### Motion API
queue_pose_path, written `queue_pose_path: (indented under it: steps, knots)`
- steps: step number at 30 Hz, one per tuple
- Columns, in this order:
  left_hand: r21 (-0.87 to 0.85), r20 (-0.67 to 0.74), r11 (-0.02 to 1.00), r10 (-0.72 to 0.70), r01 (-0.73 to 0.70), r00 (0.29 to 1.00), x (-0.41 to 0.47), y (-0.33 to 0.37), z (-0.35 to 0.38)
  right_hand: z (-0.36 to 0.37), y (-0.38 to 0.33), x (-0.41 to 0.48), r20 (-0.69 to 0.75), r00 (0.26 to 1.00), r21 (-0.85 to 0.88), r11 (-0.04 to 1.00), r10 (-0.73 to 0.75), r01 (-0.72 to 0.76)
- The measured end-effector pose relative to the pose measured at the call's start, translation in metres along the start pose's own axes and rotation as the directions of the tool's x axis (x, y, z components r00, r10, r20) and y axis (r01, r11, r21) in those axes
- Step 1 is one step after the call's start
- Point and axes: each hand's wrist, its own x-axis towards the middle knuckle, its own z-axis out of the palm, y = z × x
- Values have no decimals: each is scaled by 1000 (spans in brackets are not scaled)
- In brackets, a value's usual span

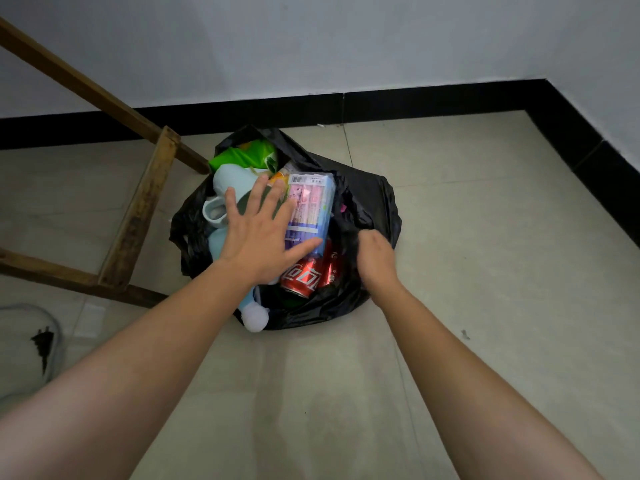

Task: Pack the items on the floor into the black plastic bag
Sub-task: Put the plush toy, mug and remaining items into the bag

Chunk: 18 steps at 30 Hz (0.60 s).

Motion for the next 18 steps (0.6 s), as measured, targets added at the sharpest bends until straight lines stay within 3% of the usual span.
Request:
queue_pose_path:
  steps: [1, 3, 4, 6, 10, 14, 16, 18]
  knots:
    - [-3, 1, 1000, -10, 10, 1000, 2, 4, -1, -6, -8, -1, -58, 991, 256, 962, 117, -99]
    - [-6, 14, 1000, -23, 23, 1000, 6, 10, -1, -19, -19, 1, 15, 954, 667, 708, 298, -232]
    - [-11, 20, 1000, -25, 26, 999, 7, 12, 0, -25, -24, 3, 63, 944, 774, 581, 325, -251]
    - [-22, 14, 1000, -21, 21, 1000, 8, 14, 1, -36, -36, 9, 111, 947, 844, 474, 301, -250]
    - [-23, 28, 1000, 5, -5, 1000, 6, 14, 1, -59, -70, 19, 86, 987, 821, 552, 134, -146]
    - [-29, 43, 1000, 2, -1, 999, 6, 17, 0, -73, -86, 8, 193, 981, 780, 610, -21, -140]
    - [-33, 47, 999, -3, 5, 999, 7, 20, -1, -65, -69, 7, 176, 984, 641, 757, 16, -127]
    - [-41, 50, 999, -10, 12, 999, 10, 25, 1, -58, -48, 4, 34, 998, 388, 920, 52, -61]
